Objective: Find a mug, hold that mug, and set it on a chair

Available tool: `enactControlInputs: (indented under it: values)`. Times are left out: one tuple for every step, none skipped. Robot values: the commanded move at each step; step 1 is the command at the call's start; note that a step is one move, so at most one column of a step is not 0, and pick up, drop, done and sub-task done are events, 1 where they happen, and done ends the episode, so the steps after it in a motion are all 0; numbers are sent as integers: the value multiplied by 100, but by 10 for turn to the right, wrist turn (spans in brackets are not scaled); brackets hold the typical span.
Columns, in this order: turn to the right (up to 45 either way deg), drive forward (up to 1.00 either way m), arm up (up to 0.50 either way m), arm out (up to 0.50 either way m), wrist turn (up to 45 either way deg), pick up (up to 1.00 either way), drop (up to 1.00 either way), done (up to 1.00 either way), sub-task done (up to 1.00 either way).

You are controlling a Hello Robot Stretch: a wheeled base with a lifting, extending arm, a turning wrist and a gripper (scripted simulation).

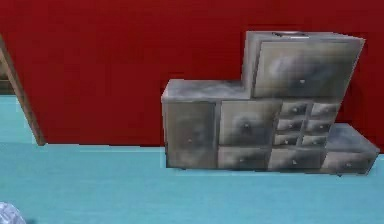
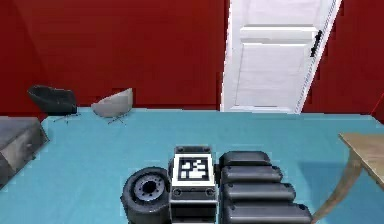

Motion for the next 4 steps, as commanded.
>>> enactControlInputs:
  values:
    - [450, 0, 0, 0, 0, 0, 0, 0, 0]
    - [330, 0, 0, 0, 0, 0, 0, 0, 0]
    - [0, 0, 0, 36, 0, 0, 0, 0, 0]
    - [0, 0, 0, 0, 450, 0, 0, 0, 0]
